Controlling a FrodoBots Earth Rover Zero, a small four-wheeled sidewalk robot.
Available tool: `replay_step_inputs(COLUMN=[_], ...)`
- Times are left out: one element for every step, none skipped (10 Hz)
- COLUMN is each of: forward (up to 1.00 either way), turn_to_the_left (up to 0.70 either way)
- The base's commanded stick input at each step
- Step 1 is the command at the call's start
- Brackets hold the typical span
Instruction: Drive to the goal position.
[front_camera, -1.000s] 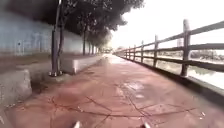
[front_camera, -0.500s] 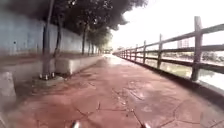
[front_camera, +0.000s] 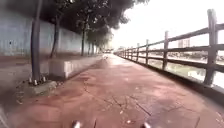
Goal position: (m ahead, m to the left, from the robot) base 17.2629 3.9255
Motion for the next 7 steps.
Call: replay_step_inputs(forward=[0.7,0.7,0.7,0.7,0.7,0.7,0.7], turn_to_the_left=[0.0,0.0,0.0,0.0,0.0,0.0,0.0])
